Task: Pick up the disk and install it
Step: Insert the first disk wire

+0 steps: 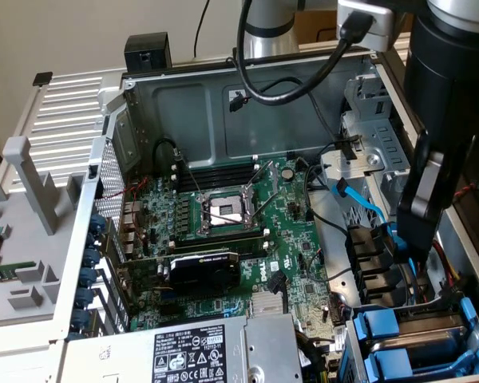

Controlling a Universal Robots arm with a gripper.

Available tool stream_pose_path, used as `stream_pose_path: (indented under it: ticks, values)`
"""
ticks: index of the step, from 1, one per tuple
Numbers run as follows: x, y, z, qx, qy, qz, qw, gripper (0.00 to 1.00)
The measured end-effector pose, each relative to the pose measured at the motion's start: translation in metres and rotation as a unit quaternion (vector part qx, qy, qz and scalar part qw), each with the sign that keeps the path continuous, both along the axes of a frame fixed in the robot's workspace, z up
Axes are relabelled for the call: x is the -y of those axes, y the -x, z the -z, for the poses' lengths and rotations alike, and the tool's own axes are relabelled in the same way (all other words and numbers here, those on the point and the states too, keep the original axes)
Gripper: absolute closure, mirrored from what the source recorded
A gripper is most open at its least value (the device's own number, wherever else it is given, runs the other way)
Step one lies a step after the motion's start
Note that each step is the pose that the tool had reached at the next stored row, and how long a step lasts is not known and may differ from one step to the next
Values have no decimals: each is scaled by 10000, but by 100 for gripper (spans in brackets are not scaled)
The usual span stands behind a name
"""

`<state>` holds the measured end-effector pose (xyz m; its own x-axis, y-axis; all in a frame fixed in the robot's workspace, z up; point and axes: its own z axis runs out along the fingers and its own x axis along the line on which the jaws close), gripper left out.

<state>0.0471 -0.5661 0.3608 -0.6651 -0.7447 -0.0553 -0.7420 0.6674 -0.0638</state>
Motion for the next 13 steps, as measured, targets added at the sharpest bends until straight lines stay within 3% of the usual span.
stream_pose_path:
  ticks: [6,13]
  values:
    - [0,1,0,0,0,267,9996,64]
    - [0,1,0,-1,0,620,9981,64]
